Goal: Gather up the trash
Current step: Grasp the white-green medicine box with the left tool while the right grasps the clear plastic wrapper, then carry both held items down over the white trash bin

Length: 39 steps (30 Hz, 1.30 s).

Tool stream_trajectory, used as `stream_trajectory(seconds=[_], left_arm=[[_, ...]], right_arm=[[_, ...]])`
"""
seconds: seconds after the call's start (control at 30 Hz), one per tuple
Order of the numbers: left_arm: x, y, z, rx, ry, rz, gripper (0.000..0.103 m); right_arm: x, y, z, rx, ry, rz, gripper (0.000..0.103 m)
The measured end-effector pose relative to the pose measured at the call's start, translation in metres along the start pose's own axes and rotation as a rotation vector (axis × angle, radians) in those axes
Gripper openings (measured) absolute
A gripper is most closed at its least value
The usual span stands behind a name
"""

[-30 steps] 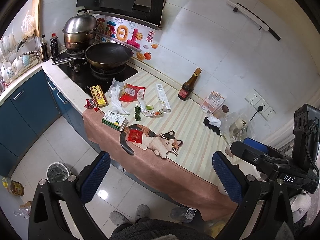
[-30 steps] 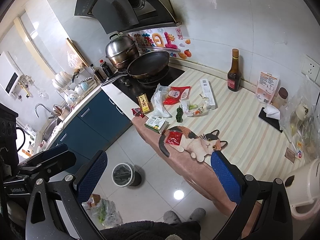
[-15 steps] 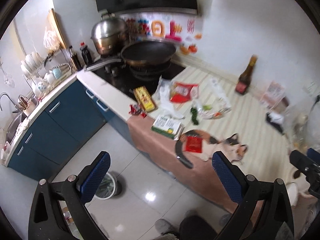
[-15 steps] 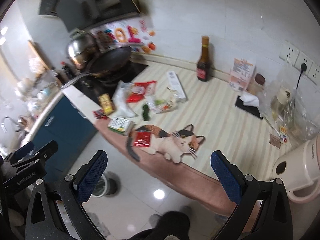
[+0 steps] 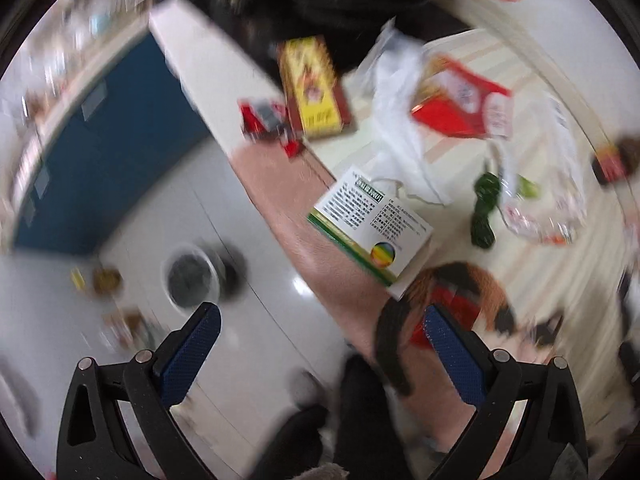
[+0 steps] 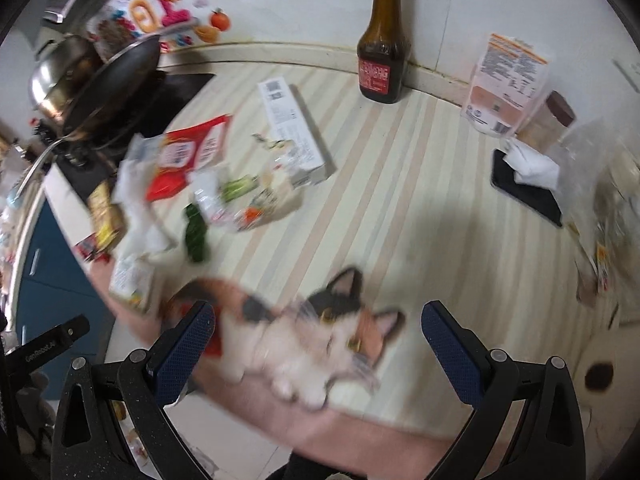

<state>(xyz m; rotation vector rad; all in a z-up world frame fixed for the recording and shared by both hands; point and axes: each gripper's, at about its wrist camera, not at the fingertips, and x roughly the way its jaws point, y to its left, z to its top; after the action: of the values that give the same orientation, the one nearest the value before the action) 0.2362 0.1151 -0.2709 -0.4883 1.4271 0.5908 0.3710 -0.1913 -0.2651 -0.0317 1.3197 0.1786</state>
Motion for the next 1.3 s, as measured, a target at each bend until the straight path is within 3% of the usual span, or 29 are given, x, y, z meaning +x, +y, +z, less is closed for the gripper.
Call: stream_trajectory(seconds=[0.17, 0.33, 0.43, 0.47, 0.5, 0.6, 0.7, 0.8, 0.83, 0.9, 1.07, 1.3], left_arm=[[0.053, 0.008, 0.031, -0.22, 0.19, -0.111, 0.103], [0.086, 0.011, 0.045, -0.39, 0.303, -0.2, 0.103], [0.1, 0.011, 0.047, -0.459, 0.345, -0.222, 0.098], [0.102, 0.01, 0.048, -0.461, 0.344, -0.207, 0.088], [0.104, 0.008, 0.049, -0.453, 0.341, -0.192, 0.075], [0.105, -0.003, 0.051, -0.358, 0.298, -0.133, 0.073], [0.094, -0.024, 0.047, -0.123, 0.187, -0.011, 0.072], [0.09, -0.041, 0.036, 0.054, 0.138, 0.067, 0.072], [0.091, -0.043, 0.035, 0.081, 0.142, 0.08, 0.072], [0.091, -0.051, 0.031, 0.133, 0.147, 0.1, 0.072], [0.094, -0.059, 0.018, 0.174, 0.105, 0.118, 0.069], [0.041, -0.087, 0.031, 0.245, 0.014, 0.096, 0.067]], right_arm=[[0.051, -0.008, 0.039, 0.018, 0.073, -0.009, 0.103], [0.083, -0.001, 0.064, 0.028, 0.123, 0.012, 0.103], [0.101, 0.007, 0.072, 0.07, 0.163, 0.071, 0.103], [0.108, 0.01, 0.072, 0.097, 0.184, 0.102, 0.103], [0.115, 0.013, 0.072, 0.127, 0.204, 0.13, 0.102], [0.134, 0.02, 0.073, 0.19, 0.245, 0.192, 0.095], [0.143, 0.033, 0.075, 0.187, 0.236, 0.217, 0.075], [0.145, 0.047, 0.079, 0.128, 0.206, 0.226, 0.042], [0.146, 0.051, 0.08, 0.11, 0.198, 0.225, 0.026], [0.141, 0.053, 0.081, 0.096, 0.169, 0.222, 0.01], [0.12, 0.054, 0.086, 0.037, 0.1, 0.21, 0.005], [0.074, 0.044, 0.089, -0.016, -0.005, 0.215, 0.001]])
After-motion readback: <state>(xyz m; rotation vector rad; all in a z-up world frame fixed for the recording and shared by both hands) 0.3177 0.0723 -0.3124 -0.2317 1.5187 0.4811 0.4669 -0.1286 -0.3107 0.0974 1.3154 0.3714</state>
